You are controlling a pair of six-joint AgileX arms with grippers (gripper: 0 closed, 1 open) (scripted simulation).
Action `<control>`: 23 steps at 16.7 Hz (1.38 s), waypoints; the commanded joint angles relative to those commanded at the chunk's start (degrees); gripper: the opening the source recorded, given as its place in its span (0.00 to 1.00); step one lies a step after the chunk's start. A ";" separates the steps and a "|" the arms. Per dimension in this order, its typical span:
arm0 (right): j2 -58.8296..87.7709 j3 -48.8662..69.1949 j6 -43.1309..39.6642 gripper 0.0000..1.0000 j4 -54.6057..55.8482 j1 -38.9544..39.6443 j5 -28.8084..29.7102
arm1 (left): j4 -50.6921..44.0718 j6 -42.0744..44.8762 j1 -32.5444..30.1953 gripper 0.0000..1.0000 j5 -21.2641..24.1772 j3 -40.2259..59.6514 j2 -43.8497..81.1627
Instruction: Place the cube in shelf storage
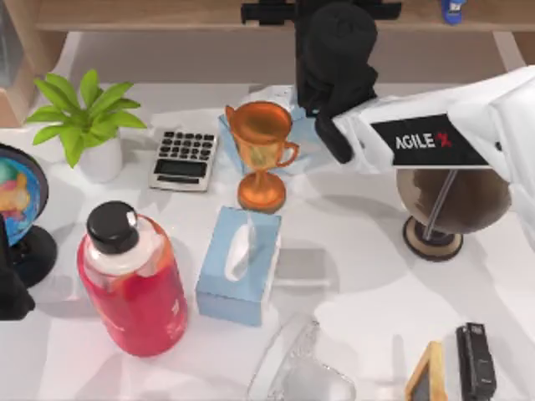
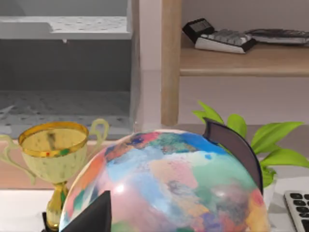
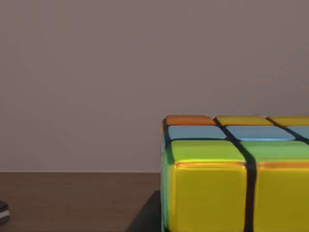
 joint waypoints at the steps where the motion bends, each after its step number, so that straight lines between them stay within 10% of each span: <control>1: 0.00 0.00 0.00 0.38 0.00 0.00 0.00 | 0.00 0.00 0.00 1.00 0.00 0.00 0.00; 9: 0.00 0.00 0.00 0.98 0.00 0.00 0.00 | 0.00 0.00 0.00 1.00 0.00 0.00 0.00; 23: -5.19 -5.12 -2.90 1.00 3.25 1.01 -4.32 | 0.00 0.00 0.00 1.00 0.00 0.00 0.00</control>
